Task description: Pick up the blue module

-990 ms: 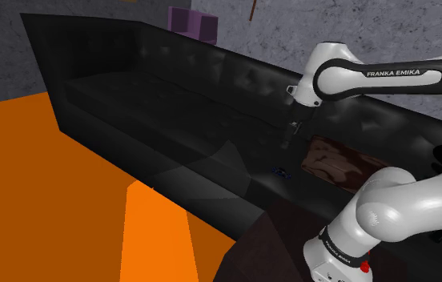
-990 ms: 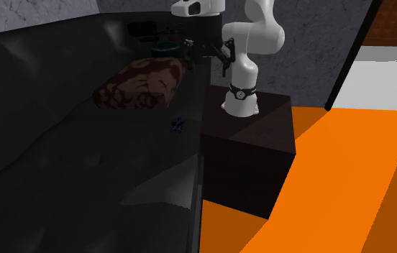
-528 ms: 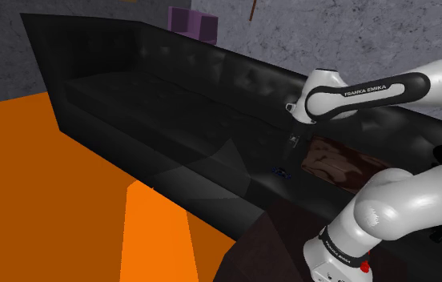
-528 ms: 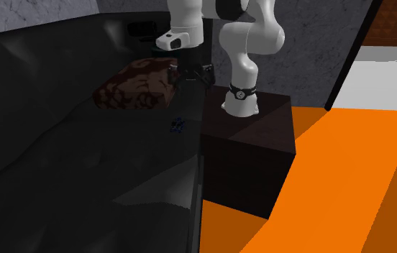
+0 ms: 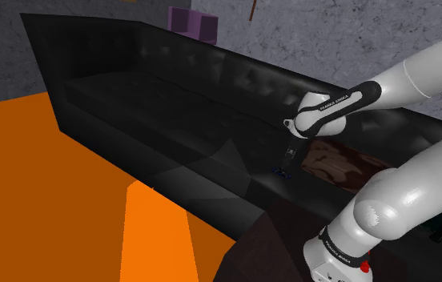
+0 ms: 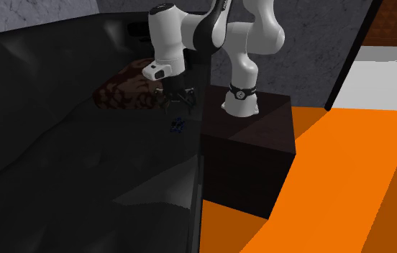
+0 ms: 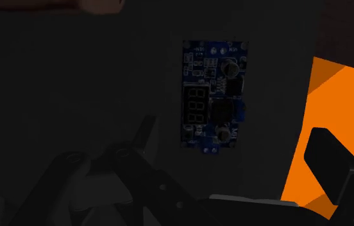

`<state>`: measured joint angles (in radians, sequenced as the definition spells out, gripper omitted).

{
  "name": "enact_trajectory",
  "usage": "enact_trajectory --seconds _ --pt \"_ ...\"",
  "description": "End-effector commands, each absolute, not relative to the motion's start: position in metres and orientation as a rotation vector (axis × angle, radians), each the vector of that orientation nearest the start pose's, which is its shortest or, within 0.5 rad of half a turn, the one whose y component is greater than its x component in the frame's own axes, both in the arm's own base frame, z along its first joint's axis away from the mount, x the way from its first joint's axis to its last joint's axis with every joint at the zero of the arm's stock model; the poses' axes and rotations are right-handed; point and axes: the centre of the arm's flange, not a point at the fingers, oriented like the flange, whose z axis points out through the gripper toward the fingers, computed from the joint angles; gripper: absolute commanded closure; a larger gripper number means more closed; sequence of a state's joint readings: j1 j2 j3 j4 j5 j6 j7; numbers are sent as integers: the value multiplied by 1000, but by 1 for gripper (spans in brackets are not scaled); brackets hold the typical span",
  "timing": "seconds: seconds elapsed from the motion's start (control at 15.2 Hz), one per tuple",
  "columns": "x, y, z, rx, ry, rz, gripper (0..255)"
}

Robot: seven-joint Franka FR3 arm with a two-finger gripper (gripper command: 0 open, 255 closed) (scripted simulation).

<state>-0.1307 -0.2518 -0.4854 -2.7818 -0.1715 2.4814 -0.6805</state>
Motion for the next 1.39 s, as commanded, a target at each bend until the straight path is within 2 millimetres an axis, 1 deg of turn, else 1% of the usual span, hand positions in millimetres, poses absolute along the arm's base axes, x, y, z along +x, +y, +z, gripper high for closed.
enact_trajectory --seconds 0.0,0.4,0.46,0.59,0.66,1.25,1.32 --pt "310 -209 256 -3070 -350 69 0" --pt "310 -209 224 -3070 -350 69 0" --pt "310 -209 221 -3070 -350 69 0" --pt "310 -209 221 -3070 -350 69 0" --pt "310 -209 221 -3070 -350 69 255" --pt "310 -209 221 -3070 -350 69 255" --pt "310 -209 226 -3070 -350 69 255"
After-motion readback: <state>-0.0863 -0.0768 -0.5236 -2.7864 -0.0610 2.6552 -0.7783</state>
